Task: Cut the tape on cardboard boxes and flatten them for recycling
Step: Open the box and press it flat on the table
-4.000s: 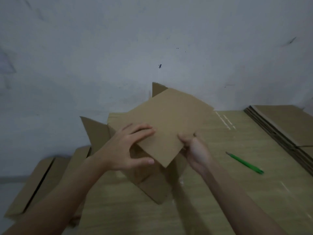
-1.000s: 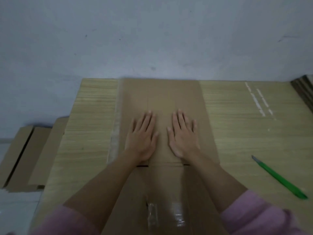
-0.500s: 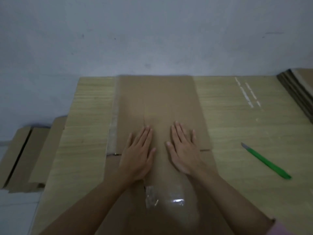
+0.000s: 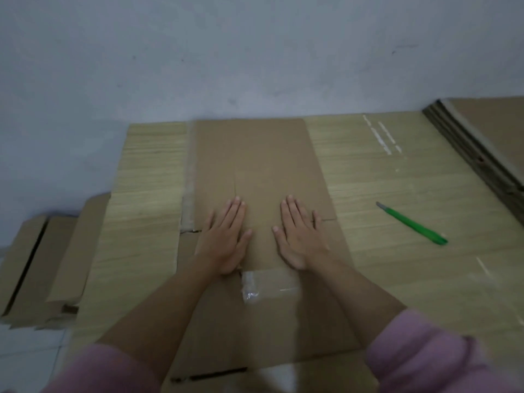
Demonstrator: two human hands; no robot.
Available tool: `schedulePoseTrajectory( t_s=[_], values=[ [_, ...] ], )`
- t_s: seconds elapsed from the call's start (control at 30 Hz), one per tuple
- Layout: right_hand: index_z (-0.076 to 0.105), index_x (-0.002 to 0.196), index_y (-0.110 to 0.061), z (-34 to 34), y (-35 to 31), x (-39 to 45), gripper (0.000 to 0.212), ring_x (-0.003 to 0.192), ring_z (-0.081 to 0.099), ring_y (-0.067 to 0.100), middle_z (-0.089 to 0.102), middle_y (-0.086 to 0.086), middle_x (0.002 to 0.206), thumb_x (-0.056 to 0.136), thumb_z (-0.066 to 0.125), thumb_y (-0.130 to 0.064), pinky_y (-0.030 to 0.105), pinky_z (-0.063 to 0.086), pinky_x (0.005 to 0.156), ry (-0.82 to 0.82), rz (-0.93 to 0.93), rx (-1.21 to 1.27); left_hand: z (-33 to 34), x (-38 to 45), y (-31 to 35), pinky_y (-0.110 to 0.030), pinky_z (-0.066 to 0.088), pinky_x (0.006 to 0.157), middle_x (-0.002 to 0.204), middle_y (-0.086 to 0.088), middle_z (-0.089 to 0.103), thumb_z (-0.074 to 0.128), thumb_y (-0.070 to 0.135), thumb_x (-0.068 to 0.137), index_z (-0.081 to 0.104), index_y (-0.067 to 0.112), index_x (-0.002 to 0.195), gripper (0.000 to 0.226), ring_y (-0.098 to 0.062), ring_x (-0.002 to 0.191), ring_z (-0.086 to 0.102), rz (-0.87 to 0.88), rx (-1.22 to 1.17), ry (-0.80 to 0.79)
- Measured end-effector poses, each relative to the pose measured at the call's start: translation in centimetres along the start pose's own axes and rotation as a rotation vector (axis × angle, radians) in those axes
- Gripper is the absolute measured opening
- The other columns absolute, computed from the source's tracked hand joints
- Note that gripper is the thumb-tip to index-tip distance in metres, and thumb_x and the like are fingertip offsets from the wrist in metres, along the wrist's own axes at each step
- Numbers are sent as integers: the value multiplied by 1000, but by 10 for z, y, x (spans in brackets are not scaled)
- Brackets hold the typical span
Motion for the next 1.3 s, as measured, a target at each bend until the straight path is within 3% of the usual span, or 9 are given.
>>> schedulePoseTrajectory(
  t_s=[0.13, 0.3, 0.53, 0.63, 0.73, 0.83, 1.07, 1.2, 1.3],
  values=[
    [5, 151, -15, -18, 15, 1, 59, 146, -5, 17, -6, 5, 159, 101, 23, -40, 39, -2, 117, 58, 41, 71, -21, -11, -30, -33, 1, 115, 159, -7, 8, 22, 48, 93, 15, 6, 149, 70, -17, 146, 5, -221, -97, 187],
    [15, 148, -5, -29, 60, -11, 67, 143, 10, 32, 10, 22, 155, 97, 38, -42, 43, 11, 115, 259, 409, 273, -28, -41, -70, -37, 6, 116, 156, -18, 14, 50, 30, 95, 21, -3, 146, 67, -27, 145, 9, -561, -241, 372],
    [31, 141, -13, -34, 69, -29, 77, 130, 35, 32, 41, 14, 140, 81, 67, -46, 42, 32, 101, 386, 495, 373, -28, -51, -72, -47, 30, 105, 128, -25, 51, 64, 23, 87, 44, -7, 131, 57, -39, 124, 42, -486, -363, 505],
    [33, 140, -12, -26, 87, -31, 94, 125, 43, 34, 47, 16, 135, 66, 82, -41, 40, 36, 103, 337, 660, 595, -31, -52, -84, -43, 38, 96, 122, -18, 57, 73, 20, 78, 47, -1, 128, 60, -34, 113, 50, -527, -479, 467],
    [55, 117, -9, -16, 93, -34, 77, 113, 55, 31, 61, 14, 118, 53, 87, -39, 40, 45, 97, 250, 746, 725, -38, -56, -89, -32, 35, 101, 132, -13, 53, 73, 11, 79, 46, 2, 133, 61, -28, 122, 48, -499, -609, 468],
    [54, 117, -8, -20, 85, -37, 66, 110, 56, 31, 62, 13, 117, 64, 84, -32, 38, 46, 95, 257, 690, 819, -45, -62, -90, -20, 33, 97, 138, -9, 48, 63, 4, 86, 39, 5, 140, 59, -20, 124, 46, -447, -814, 476],
    [48, 120, 2, -54, 79, -78, 32, 108, 53, 40, 58, 29, 115, 99, 43, -20, 37, 38, 83, 531, 626, 674, -55, -55, -81, -22, 35, 88, 131, -7, 49, 54, 7, 93, 32, 4, 144, 56, -24, 114, 51, -530, -924, 366],
    [53, 117, 4, -79, 106, -97, 30, 109, 53, 39, 59, 28, 114, 97, 47, -17, 36, 36, 86, 654, 641, 695, -64, -29, -49, -36, 42, 86, 110, -14, 64, 54, 10, 91, 60, 4, 115, 26, -31, 104, 59, -437, -815, 280],
    [49, 123, 5, -111, 136, -102, 35, 112, 52, 40, 57, 29, 119, 97, 47, -18, 37, 37, 89, 701, 646, 680, -87, -2, -4, -30, 37, 72, 98, -13, 64, 50, 10, 94, 60, 2, 106, 18, -27, 92, 58, -302, -774, 304]
  ],
)
Point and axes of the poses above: each hand's wrist, its own x-axis towards the middle knuckle, its own z-axis out of the palm, y = z × x, the point moved 8 cm from there along x, towards the middle knuckle
